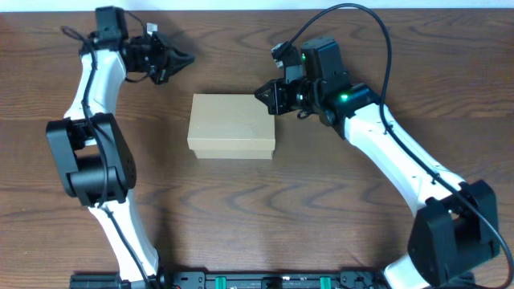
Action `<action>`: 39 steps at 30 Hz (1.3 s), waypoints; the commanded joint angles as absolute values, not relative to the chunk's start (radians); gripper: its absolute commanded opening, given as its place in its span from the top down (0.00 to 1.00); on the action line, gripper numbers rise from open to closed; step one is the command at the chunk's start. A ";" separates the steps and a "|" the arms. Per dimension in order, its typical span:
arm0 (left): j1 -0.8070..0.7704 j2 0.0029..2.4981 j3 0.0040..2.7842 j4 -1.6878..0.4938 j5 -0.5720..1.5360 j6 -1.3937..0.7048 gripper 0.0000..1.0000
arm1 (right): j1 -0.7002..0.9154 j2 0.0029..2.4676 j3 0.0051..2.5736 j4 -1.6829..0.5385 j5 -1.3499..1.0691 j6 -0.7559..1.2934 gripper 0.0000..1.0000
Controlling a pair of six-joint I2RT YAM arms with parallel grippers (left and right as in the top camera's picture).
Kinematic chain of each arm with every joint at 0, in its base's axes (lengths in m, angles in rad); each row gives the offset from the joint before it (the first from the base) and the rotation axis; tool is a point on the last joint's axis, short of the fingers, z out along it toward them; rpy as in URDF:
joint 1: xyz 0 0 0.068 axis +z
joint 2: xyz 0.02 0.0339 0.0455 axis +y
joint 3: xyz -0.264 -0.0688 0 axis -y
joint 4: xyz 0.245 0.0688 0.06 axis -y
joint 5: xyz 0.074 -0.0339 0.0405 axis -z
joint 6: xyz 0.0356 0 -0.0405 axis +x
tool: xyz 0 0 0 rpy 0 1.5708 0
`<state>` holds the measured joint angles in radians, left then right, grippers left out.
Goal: Pack container
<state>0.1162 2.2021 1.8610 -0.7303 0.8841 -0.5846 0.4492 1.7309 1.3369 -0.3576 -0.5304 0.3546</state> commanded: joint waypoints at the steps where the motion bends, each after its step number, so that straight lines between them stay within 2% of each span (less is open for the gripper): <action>1: 0.067 2.197 2.006 -0.866 0.554 -0.249 0.95 | 0.484 1.708 1.349 -0.363 -0.502 0.336 0.99; 7: -0.009 2.197 2.228 -1.162 0.279 -0.178 0.94 | 0.583 1.708 1.349 -0.435 -0.360 0.335 0.99; 12: -0.015 2.197 2.309 -1.329 0.205 -0.179 0.95 | 0.640 1.709 1.349 -0.474 -0.298 0.317 0.99; 23: -0.012 2.183 2.309 -1.421 0.206 -0.180 0.94 | 0.711 1.794 1.348 -0.559 -0.196 0.316 0.99; 32: 0.006 2.052 2.309 -1.414 0.202 -0.179 0.94 | 0.728 1.869 1.347 -0.630 -0.081 0.293 0.99; 35: 0.022 2.011 2.309 -1.413 0.202 -0.179 0.90 | 0.728 1.893 1.347 -0.646 -0.056 0.286 0.99; 36: 0.026 2.001 2.309 -1.414 0.200 -0.179 0.86 | 0.728 1.894 1.347 -0.643 -0.061 0.286 0.99; 37: 0.031 1.993 2.309 -1.414 0.199 -0.179 0.73 | 0.728 1.893 1.348 -0.632 -0.061 0.286 0.99; 38: 0.036 1.987 2.309 -1.426 0.199 -0.179 0.27 | 0.728 1.882 1.351 -0.616 -0.064 0.286 0.84; 39: 0.043 1.981 2.309 -1.447 0.200 -0.179 0.04 | 0.728 1.865 1.361 -0.594 -0.073 0.286 0.36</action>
<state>0.0307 1.9953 2.2887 -1.4269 0.2115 -0.1860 0.7261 1.8339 1.3727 -0.5945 -0.1383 0.3012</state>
